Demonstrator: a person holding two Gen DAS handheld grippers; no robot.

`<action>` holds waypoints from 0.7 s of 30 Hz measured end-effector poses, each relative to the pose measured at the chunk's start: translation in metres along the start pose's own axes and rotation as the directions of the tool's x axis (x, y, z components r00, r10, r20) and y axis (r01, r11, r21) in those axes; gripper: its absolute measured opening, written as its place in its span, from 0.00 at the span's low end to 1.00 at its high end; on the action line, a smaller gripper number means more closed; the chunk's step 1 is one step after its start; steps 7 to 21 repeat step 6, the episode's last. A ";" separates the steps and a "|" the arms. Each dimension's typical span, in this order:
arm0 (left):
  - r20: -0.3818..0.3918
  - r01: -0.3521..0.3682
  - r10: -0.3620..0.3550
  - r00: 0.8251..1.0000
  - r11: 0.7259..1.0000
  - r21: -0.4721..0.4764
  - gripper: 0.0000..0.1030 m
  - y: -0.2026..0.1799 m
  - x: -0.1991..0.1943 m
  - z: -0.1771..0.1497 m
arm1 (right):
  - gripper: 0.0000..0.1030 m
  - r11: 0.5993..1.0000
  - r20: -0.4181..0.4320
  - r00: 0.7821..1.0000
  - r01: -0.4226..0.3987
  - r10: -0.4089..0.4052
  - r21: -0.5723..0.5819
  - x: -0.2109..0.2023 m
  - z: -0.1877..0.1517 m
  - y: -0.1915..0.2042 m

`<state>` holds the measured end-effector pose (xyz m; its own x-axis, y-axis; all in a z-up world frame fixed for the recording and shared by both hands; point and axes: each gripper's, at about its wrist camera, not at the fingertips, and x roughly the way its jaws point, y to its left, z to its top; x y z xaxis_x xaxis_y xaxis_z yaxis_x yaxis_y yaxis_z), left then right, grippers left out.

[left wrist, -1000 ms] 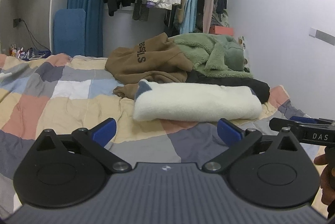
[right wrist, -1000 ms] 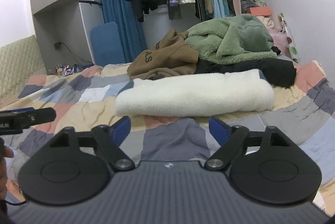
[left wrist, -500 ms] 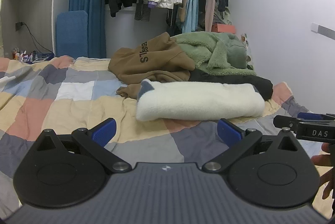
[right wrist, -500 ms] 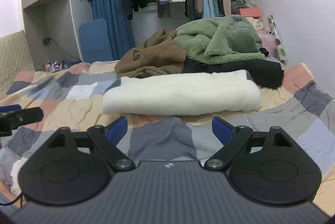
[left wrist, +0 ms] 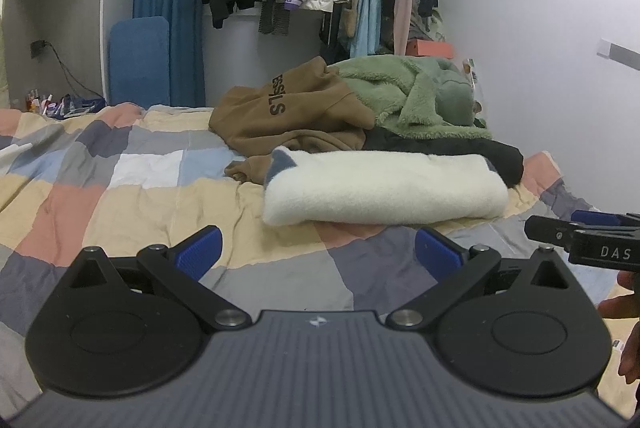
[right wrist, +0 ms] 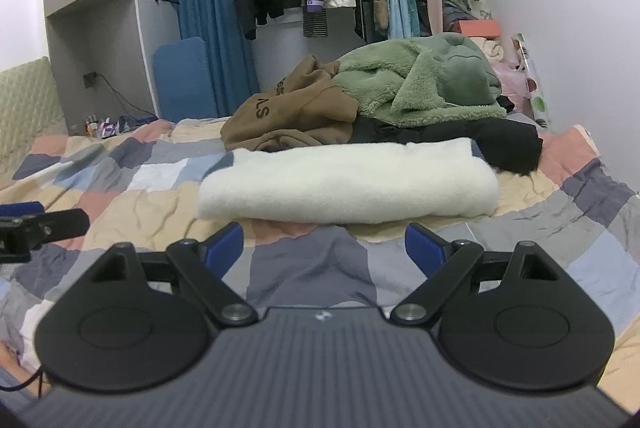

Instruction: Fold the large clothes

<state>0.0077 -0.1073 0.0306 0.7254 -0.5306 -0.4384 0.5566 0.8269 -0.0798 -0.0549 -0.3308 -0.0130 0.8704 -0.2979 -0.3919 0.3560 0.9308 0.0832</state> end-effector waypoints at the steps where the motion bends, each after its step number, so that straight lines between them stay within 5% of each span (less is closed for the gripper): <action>1: 0.002 -0.001 0.001 1.000 1.000 0.002 1.00 0.000 0.000 0.000 | 0.87 1.000 0.000 1.000 -0.002 0.002 0.002 0.000 0.000 0.000; 21: 0.004 -0.006 0.006 1.000 1.000 0.002 1.00 -0.001 -0.001 0.000 | 0.87 1.000 -0.004 1.000 -0.004 0.004 0.002 0.000 -0.001 0.001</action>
